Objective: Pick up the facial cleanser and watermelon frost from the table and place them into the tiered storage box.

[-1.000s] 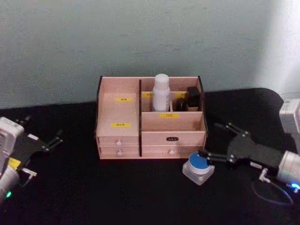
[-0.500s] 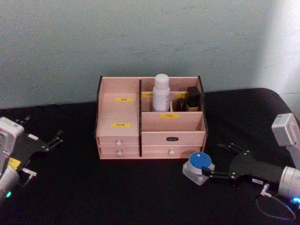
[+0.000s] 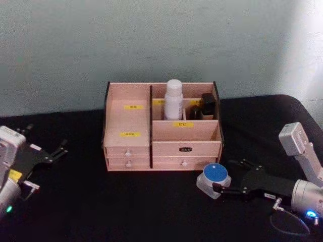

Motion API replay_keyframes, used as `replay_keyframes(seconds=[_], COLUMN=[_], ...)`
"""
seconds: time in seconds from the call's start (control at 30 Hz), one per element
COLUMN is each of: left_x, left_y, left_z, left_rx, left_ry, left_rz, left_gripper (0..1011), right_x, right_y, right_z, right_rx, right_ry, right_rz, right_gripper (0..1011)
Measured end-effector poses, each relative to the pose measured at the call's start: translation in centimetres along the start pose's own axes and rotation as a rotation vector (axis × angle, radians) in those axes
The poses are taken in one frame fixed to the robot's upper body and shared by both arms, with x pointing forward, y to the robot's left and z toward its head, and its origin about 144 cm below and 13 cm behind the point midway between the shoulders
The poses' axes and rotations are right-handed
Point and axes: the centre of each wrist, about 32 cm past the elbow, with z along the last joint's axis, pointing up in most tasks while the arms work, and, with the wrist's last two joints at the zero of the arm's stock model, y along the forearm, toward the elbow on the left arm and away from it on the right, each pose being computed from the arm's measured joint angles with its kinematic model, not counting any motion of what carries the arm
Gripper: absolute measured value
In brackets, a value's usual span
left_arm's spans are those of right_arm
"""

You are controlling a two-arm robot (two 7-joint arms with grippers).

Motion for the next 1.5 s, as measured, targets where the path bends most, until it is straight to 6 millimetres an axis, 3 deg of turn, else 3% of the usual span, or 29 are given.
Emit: replay_keyframes(seconds=[0.5, 1.5], left_x=[0.0, 0.0], left_y=[0.0, 0.0], left_z=[0.0, 0.0], left_rx=[0.000, 0.000], left_ry=[0.000, 0.000], left_rz=[0.000, 0.000], left_gripper=[1001, 1001], right_x=[0.8, 1.5], right_y=[1.5, 2.3], right_z=[-0.3, -0.4], right_rx=[-0.030, -0.047], right_ry=[0.024, 0.036], right_rz=[0.008, 0.015], right_gripper=[1000, 1000])
